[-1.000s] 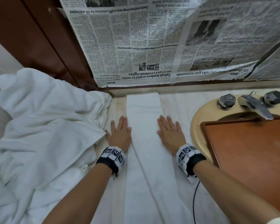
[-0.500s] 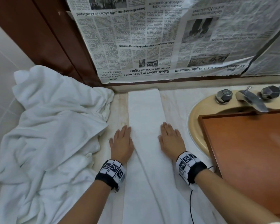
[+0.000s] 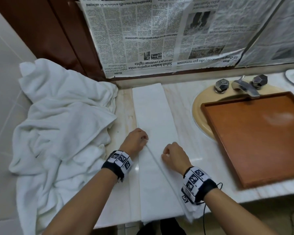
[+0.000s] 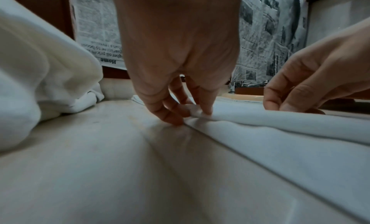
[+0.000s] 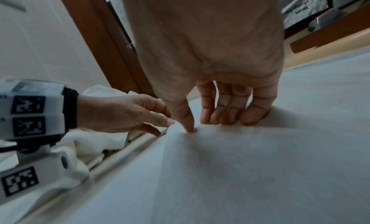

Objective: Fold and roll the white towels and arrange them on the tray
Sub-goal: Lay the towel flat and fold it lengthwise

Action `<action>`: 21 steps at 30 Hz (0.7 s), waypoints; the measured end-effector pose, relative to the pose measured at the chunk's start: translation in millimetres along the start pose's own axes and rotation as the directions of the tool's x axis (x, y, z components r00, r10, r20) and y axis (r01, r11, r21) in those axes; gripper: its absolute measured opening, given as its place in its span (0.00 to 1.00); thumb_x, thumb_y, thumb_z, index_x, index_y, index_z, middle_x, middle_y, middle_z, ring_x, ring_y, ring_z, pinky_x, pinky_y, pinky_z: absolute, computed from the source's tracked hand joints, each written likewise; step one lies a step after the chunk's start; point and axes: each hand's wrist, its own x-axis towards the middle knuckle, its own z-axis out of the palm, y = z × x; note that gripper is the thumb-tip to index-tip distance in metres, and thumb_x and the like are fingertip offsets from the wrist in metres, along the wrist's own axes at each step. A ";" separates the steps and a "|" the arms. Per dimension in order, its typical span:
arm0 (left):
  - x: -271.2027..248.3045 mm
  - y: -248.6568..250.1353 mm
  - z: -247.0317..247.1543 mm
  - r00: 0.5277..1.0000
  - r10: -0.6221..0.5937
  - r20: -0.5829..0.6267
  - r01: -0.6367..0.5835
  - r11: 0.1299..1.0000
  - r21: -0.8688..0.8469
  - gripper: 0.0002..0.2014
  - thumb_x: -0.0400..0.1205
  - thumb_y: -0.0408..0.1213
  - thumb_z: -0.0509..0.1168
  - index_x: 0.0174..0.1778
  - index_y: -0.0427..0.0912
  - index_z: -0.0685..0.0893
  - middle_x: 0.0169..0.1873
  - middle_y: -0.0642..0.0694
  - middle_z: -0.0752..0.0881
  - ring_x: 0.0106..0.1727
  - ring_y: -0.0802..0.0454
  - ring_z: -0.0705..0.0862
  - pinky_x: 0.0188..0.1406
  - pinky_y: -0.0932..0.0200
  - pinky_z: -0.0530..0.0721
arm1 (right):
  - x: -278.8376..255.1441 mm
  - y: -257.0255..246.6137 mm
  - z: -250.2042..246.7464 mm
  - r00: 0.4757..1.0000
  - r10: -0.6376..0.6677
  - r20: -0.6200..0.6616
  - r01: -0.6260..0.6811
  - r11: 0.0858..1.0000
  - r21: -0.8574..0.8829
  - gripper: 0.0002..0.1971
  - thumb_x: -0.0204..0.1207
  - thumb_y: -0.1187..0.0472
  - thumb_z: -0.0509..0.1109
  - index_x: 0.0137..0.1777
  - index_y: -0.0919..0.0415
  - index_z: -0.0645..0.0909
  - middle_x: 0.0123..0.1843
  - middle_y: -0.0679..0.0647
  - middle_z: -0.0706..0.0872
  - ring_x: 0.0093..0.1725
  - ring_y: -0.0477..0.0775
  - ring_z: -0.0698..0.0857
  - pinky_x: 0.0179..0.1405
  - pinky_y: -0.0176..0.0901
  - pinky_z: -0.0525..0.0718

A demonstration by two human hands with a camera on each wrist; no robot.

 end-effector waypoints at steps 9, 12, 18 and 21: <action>-27.8 -7.4 9.2 0.965 -0.158 -0.209 0.109 0.968 -0.227 0.06 0.82 0.30 0.68 0.49 0.42 0.90 0.58 0.46 0.79 0.56 0.51 0.82 0.59 0.65 0.73 | -36.4 -48.9 11.4 0.999 -0.024 -0.027 0.029 0.972 0.232 0.07 0.80 0.56 0.66 0.47 0.60 0.78 0.41 0.53 0.85 0.40 0.55 0.83 0.41 0.48 0.82; -34.4 -13.2 11.0 0.966 -0.167 -0.196 0.130 0.974 -0.187 0.07 0.83 0.30 0.67 0.50 0.42 0.91 0.55 0.44 0.82 0.57 0.49 0.82 0.57 0.69 0.70 | -42.0 -62.8 31.8 0.995 -0.097 -0.029 0.100 0.987 0.125 0.08 0.82 0.56 0.62 0.50 0.61 0.77 0.44 0.57 0.85 0.42 0.58 0.83 0.40 0.49 0.81; -40.8 -12.3 7.3 0.956 -0.222 -0.192 0.183 0.963 -0.198 0.08 0.83 0.32 0.65 0.52 0.40 0.90 0.52 0.44 0.89 0.54 0.48 0.85 0.53 0.67 0.71 | -45.1 -61.4 62.8 0.996 -0.088 -0.008 0.088 0.996 0.008 0.10 0.84 0.54 0.60 0.53 0.60 0.76 0.47 0.57 0.86 0.44 0.61 0.83 0.40 0.51 0.81; -44.9 -10.2 8.9 0.946 -0.270 -0.180 0.220 0.942 -0.254 0.12 0.81 0.37 0.70 0.59 0.40 0.88 0.52 0.46 0.88 0.51 0.55 0.83 0.54 0.68 0.73 | -46.3 -60.4 70.3 0.992 -0.122 -0.033 0.121 0.992 -0.030 0.11 0.86 0.53 0.58 0.54 0.60 0.75 0.48 0.56 0.86 0.43 0.60 0.82 0.37 0.48 0.75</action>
